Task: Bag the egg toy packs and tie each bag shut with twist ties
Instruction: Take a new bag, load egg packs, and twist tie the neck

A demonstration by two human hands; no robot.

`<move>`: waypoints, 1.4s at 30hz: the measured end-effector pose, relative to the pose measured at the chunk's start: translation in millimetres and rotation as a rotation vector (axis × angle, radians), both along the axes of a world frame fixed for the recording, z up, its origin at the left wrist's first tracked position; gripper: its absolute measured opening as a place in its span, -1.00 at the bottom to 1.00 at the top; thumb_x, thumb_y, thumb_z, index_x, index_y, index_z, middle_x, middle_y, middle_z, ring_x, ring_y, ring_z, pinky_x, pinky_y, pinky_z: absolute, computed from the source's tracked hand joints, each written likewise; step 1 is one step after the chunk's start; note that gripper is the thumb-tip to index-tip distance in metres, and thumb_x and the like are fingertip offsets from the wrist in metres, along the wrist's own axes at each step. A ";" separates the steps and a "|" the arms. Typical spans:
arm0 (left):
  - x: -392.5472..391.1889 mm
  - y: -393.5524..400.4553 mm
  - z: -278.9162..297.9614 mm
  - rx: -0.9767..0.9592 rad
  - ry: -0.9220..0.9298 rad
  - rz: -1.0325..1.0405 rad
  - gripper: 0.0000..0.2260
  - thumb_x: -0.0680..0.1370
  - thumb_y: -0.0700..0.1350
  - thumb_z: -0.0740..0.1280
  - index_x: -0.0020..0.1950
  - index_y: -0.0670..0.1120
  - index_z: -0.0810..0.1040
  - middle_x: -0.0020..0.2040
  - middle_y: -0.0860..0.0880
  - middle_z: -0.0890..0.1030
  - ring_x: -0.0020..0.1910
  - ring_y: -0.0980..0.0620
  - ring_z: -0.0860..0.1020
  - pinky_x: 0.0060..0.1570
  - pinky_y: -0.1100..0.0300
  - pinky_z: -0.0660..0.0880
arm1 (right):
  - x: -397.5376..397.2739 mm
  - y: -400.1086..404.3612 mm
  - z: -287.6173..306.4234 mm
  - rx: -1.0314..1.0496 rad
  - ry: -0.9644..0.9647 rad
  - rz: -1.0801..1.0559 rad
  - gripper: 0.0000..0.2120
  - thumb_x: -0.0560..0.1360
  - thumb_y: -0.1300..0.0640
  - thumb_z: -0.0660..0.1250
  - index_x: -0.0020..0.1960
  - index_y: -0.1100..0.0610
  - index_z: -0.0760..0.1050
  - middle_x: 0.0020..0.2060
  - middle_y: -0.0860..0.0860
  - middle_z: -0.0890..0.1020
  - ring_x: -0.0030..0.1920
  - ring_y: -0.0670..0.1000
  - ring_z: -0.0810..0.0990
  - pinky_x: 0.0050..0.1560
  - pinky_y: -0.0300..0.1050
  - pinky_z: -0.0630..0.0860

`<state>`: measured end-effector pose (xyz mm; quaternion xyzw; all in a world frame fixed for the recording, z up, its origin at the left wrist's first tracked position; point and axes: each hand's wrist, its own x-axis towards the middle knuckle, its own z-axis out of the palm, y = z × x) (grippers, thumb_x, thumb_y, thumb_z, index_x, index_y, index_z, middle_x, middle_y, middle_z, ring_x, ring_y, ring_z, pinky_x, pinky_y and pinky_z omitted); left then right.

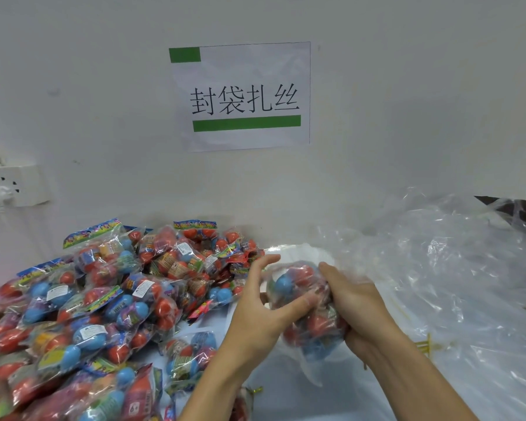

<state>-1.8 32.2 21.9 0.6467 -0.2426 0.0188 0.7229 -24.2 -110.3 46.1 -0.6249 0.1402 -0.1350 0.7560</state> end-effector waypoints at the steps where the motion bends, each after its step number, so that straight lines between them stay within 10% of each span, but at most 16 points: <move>1: -0.2 -2.2 0.8 -0.030 0.014 -0.008 -0.32 0.21 0.10 0.60 0.28 0.18 0.45 0.02 0.14 0.68 0.00 0.02 0.69 -0.09 0.19 0.62 | 1.5 0.2 0.2 0.039 0.006 -0.015 -0.75 0.58 0.11 0.39 -0.06 0.32 0.66 -0.19 0.23 0.73 -0.22 0.17 0.74 -0.14 0.05 0.68; 8: 2.6 -7.4 -0.1 -0.172 0.153 0.019 -0.65 0.36 0.11 0.58 0.08 0.12 0.60 -0.01 -0.04 0.70 0.00 -0.04 0.69 -0.10 0.14 0.62 | 8.3 10.7 -5.9 0.028 0.048 0.047 -0.64 0.62 -0.07 0.28 -0.01 0.22 0.64 -0.21 0.12 0.75 -0.21 0.09 0.75 -0.18 -0.06 0.64; 12: 2.9 1.9 9.5 -0.188 0.387 -0.005 -0.50 0.34 0.15 0.47 0.21 -0.04 0.60 0.06 -0.16 0.71 0.04 -0.17 0.69 0.03 -0.05 0.64 | 7.9 11.5 -4.2 -0.108 -0.006 0.141 -0.62 0.65 -0.10 0.22 -0.10 0.10 0.68 -0.22 0.03 0.76 -0.18 0.02 0.75 -0.09 -0.05 0.63; 17: 0.7 17.8 14.2 -0.106 0.652 -0.250 -0.58 0.43 0.25 0.41 -0.01 -0.08 0.74 0.03 -0.15 0.71 -0.03 -0.14 0.70 -0.03 0.02 0.62 | -4.8 10.7 2.1 -0.245 -0.242 0.258 -0.62 0.54 -0.27 0.20 -0.14 -0.06 0.66 -0.27 -0.25 0.71 -0.21 -0.29 0.68 -0.30 -0.47 0.50; 23: 4.0 19.6 6.0 -0.087 0.738 -0.339 -0.43 0.46 0.30 0.39 0.22 -0.14 0.66 0.17 -0.20 0.65 0.10 -0.19 0.65 0.17 -0.06 0.55 | -9.3 13.0 10.5 -0.216 -0.240 0.236 -0.64 0.55 -0.18 0.24 -0.10 0.02 0.71 -0.15 0.03 0.76 -0.13 0.02 0.75 -0.16 -0.16 0.68; 26: 10.0 15.6 0.7 0.037 0.667 -0.243 -0.35 0.53 0.44 0.09 0.28 -0.02 0.63 0.24 -0.19 0.63 0.23 -0.23 0.59 0.22 -0.14 0.52 | -2.8 7.4 10.3 -0.033 -0.106 0.031 -0.61 0.66 -0.04 0.21 -0.08 0.16 0.71 -0.17 0.13 0.75 -0.13 0.15 0.75 -0.04 0.04 0.69; 30: 3.7 6.4 2.7 0.268 0.289 -0.023 -0.80 0.67 0.09 0.19 0.23 0.25 0.53 0.16 0.08 0.66 -0.04 0.13 0.69 -0.09 0.08 0.63 | 0.3 -4.6 7.8 0.175 -0.053 -0.133 -0.64 0.67 0.08 0.19 -0.13 0.24 0.63 -0.28 0.14 0.73 -0.23 0.18 0.73 -0.01 0.16 0.66; 34: -0.3 10.3 -7.6 0.391 -0.063 -0.229 -0.16 0.49 -0.33 0.44 0.44 0.42 0.14 0.26 0.45 0.46 0.25 0.31 0.51 0.12 0.28 0.55 | 2.1 -4.8 5.3 0.265 -0.025 -0.165 -0.74 0.62 0.14 0.21 -0.16 0.22 0.54 -0.34 0.13 0.65 -0.27 0.16 0.66 -0.01 0.21 0.63; 37: 0.7 10.3 -8.9 0.355 -0.132 -0.266 0.01 0.33 -0.28 0.61 0.47 0.39 0.09 0.31 0.32 0.49 0.27 0.16 0.56 0.25 0.19 0.51 | 3.0 -3.4 3.3 0.318 -0.024 -0.163 -0.78 0.62 0.16 0.21 -0.15 0.22 0.52 -0.37 0.12 0.63 -0.30 0.15 0.64 -0.11 0.12 0.63; 42: -0.6 7.1 0.0 0.189 -0.107 -0.075 -0.37 0.25 -0.10 0.63 0.26 0.17 0.51 0.19 0.04 0.64 0.21 -0.03 0.61 0.28 -0.13 0.51 | 5.0 1.9 5.9 0.262 -0.005 -0.098 -0.74 0.63 0.15 0.21 0.03 0.30 0.61 -0.08 0.24 0.70 -0.07 0.26 0.69 0.04 0.18 0.62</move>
